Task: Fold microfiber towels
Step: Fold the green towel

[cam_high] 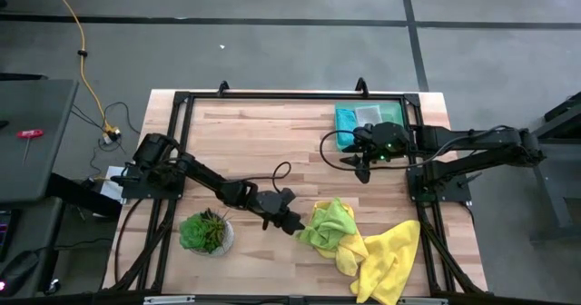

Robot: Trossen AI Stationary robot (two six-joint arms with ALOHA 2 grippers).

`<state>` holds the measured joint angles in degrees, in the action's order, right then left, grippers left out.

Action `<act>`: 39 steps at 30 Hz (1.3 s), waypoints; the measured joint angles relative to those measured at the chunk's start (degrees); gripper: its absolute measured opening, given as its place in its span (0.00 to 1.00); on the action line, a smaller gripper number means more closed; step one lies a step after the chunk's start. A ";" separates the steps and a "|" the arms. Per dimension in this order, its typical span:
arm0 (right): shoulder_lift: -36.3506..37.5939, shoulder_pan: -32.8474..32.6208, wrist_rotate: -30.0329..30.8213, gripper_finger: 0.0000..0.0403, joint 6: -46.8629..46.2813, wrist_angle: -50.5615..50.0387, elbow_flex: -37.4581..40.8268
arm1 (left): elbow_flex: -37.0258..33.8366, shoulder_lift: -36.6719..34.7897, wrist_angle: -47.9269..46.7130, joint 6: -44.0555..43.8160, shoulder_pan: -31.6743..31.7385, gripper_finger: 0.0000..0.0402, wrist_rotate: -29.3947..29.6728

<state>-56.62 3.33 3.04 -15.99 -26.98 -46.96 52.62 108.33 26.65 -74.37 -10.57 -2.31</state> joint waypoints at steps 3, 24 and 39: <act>0.01 0.00 0.04 0.39 0.00 0.01 0.00 | 0.00 0.00 0.00 0.29 0.02 0.08 0.02; 0.00 0.00 0.23 0.39 0.00 -0.07 0.00 | 2.60 3.34 0.28 1.34 0.04 0.40 -0.76; 0.00 0.00 0.23 0.39 0.00 -0.83 -0.02 | 7.15 6.01 -0.28 4.55 3.10 0.29 -9.26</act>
<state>-56.62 3.33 3.27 -15.99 -27.81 -46.98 59.77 114.34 26.37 -69.82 -7.46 -11.56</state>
